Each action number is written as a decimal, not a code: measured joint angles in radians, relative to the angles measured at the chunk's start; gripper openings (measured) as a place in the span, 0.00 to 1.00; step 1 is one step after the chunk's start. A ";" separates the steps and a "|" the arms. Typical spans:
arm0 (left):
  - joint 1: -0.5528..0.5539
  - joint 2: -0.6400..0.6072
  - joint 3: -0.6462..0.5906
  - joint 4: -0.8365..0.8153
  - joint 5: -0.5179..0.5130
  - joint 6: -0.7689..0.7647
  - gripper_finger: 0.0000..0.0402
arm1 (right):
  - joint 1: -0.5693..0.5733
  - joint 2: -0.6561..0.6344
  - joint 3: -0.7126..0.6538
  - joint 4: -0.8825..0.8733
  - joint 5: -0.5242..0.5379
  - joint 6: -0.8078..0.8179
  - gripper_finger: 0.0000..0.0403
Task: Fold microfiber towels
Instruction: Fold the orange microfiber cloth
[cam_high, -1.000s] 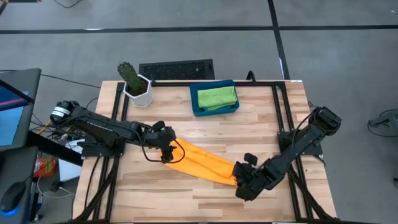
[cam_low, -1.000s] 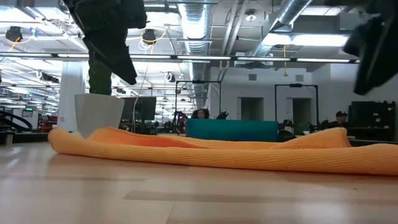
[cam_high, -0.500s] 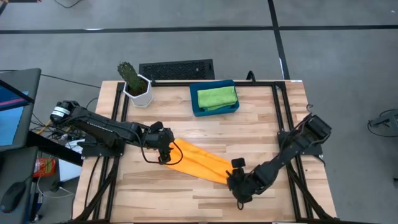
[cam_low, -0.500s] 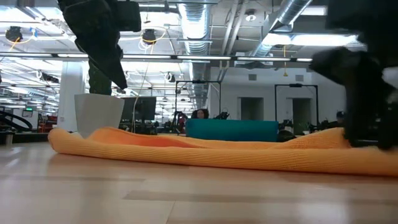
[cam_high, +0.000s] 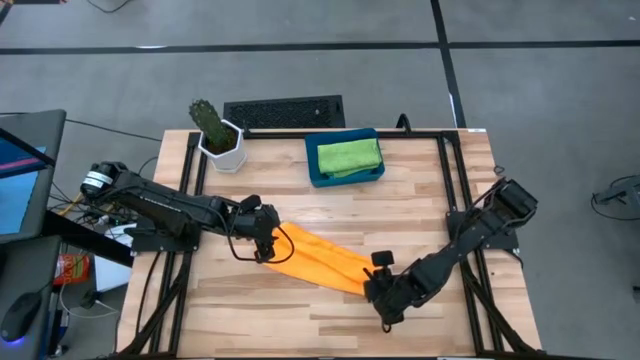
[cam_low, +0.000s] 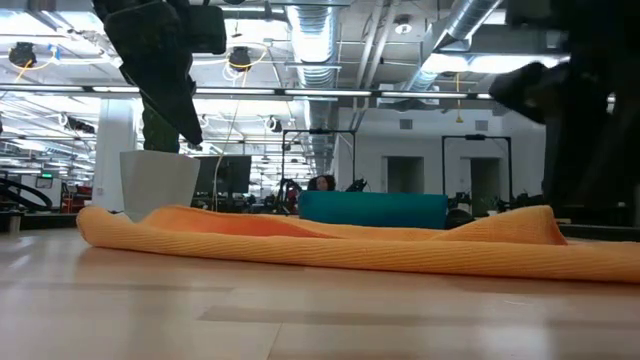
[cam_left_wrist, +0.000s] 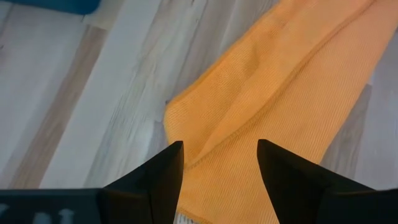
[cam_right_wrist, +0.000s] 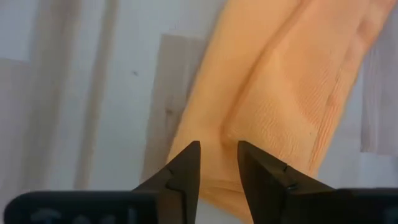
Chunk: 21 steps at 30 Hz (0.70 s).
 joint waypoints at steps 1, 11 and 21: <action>0.000 0.000 0.000 0.000 0.000 0.000 0.49 | 0.000 -0.012 0.000 0.002 -0.002 -0.005 0.32; -0.002 0.000 0.000 -0.005 -0.001 0.036 0.49 | -0.027 0.038 0.000 0.102 0.005 -0.189 0.32; -0.002 0.000 0.000 -0.108 -0.023 0.043 0.49 | -0.079 0.089 0.000 0.036 0.001 -0.113 0.29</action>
